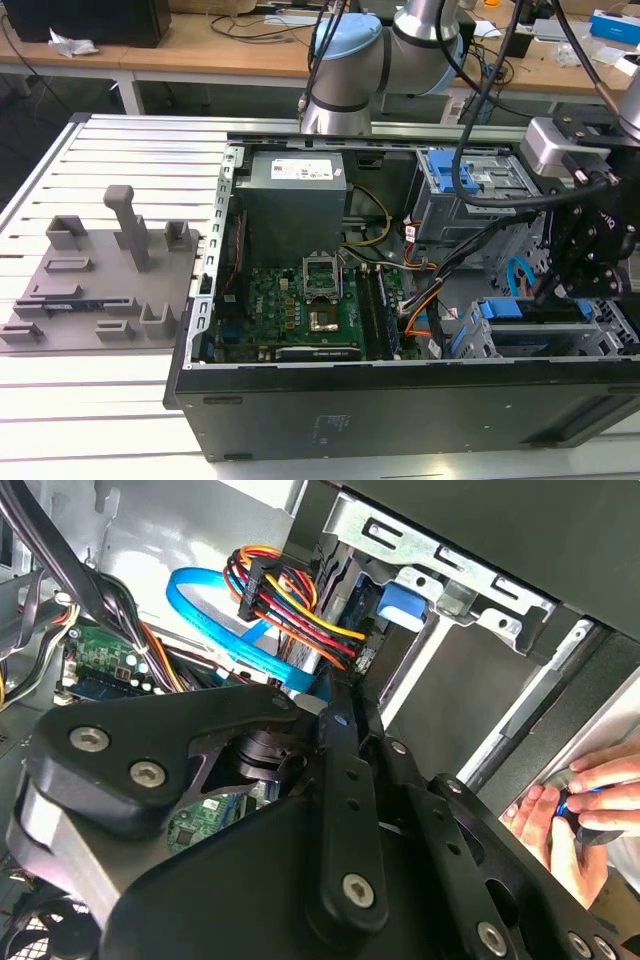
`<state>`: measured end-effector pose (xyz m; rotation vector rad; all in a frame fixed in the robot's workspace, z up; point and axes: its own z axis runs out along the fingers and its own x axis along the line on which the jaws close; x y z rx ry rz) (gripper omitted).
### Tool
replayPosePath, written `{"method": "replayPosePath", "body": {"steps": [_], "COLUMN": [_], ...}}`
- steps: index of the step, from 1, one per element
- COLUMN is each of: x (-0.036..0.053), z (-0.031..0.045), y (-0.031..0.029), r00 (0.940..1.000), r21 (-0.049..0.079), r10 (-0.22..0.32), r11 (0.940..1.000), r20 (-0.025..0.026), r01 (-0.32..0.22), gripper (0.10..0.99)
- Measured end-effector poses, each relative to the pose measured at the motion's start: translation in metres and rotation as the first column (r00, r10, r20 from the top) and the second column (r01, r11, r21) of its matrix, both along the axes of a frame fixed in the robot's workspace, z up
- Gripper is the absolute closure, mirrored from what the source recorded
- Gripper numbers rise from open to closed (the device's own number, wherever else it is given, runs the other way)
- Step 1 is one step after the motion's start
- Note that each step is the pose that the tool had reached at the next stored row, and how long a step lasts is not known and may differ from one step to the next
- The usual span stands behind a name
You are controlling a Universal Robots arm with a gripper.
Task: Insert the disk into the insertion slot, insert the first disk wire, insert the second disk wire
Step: 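Insert the second disk wire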
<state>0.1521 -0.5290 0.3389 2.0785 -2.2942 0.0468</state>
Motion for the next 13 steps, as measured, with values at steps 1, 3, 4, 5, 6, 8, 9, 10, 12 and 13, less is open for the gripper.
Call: {"method": "replayPosePath", "body": {"steps": [1, 3, 4, 5, 6, 8, 9, 10, 12, 13], "x": [0.0000, -0.0001, -0.0003, -0.0014, -0.0016, -0.0017, -0.0018, -0.0018, -0.0018, -0.0018], "z": [-0.0004, -0.0013, -0.0020, -0.0025, -0.0019, 0.0045, 0.0094, 0.0162, 0.0268, 0.0325], "y": [-0.0006, -0.0011, -0.0014, -0.0014, -0.0013, -0.0013, -0.0012, -0.0011, -0.0010, -0.0009], "r00": [1.0000, 1.0000, 1.0000, 1.0000, 1.0000, 1.0000, 1.0000, 1.0000, 1.0000, 1.0000], "r21": [0.000, -0.001, -0.001, 0.000, 0.000, 0.001, 0.000, 0.000, -0.001, -0.001], "r10": [0.002, 0.005, 0.006, 0.008, 0.008, 0.008, 0.008, 0.008, 0.008, 0.008], "r11": [1.0000, 1.0000, 1.0000, 1.0000, 1.0000, 1.0000, 1.0000, 1.0000, 1.0000, 1.0000], "r20": [0.0000, 0.0000, 0.0002, 0.0002, 0.0001, 0.0000, 0.0001, 0.0001, 0.0002, 0.0001], "r01": [-0.002, -0.005, -0.006, -0.008, -0.008, -0.008, -0.008, -0.008, -0.008, -0.008], "gripper": [0.922, 0.922, 0.922, 0.914, 0.851, 0.851, 0.851, 0.851, 0.851, 0.851]}}
